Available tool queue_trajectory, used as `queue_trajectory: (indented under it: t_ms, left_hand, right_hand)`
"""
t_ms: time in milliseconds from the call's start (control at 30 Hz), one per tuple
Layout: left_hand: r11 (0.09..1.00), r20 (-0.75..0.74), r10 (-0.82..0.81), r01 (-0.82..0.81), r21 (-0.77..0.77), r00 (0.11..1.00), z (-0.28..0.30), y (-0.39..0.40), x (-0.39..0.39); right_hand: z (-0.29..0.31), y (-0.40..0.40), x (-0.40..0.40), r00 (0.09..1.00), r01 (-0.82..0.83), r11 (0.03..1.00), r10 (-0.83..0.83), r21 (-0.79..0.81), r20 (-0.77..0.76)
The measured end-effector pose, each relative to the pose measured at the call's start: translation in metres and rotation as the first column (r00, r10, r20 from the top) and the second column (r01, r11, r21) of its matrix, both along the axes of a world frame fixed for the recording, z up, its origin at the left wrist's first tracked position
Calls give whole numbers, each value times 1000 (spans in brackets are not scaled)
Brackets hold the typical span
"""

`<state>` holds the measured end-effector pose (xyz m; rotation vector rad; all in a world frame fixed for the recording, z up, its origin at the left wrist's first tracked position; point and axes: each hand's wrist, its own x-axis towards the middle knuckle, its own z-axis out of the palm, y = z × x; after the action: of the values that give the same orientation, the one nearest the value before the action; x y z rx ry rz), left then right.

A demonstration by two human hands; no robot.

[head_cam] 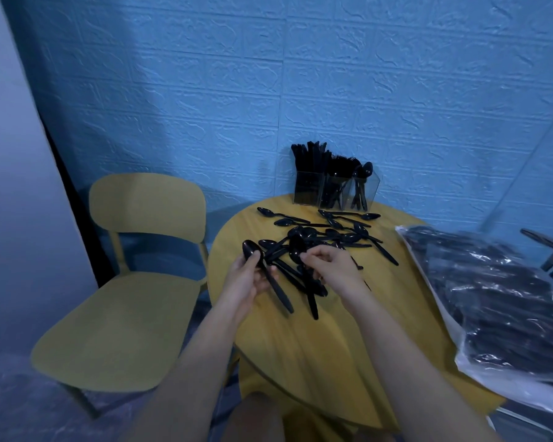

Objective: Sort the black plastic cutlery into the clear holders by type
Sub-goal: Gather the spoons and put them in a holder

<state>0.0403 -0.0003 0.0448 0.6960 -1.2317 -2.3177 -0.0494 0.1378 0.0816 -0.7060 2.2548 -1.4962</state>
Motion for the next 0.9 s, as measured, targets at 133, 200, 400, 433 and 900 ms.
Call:
queue_trajectory:
  t_ms: [133,200,400,433,900]
  left_hand:
    - [997,-74,-12,17,80,997,-4,10,-2]
    - [996,-99,-28,37,86,995,-4,14,-1]
    - [993,-81,-89,95,66,993,-8,16,0]
    - [992,-89,-97,104,66,991,-8,16,2]
    - [958,-164,-286,280,-57,944,-10,15,3]
  right_hand:
    - [-4,-2,6,1000,-8,999,8,-32,2]
    - [-5,-4,6,1000,-6,999,6,-40,1]
    - [-5,-24,10,997,-56,998,57,-19,44]
    - [-6,-28,10,997,-64,998,64,-3,41]
    - [-13,-44,0,978,50,983,-11,177,-211]
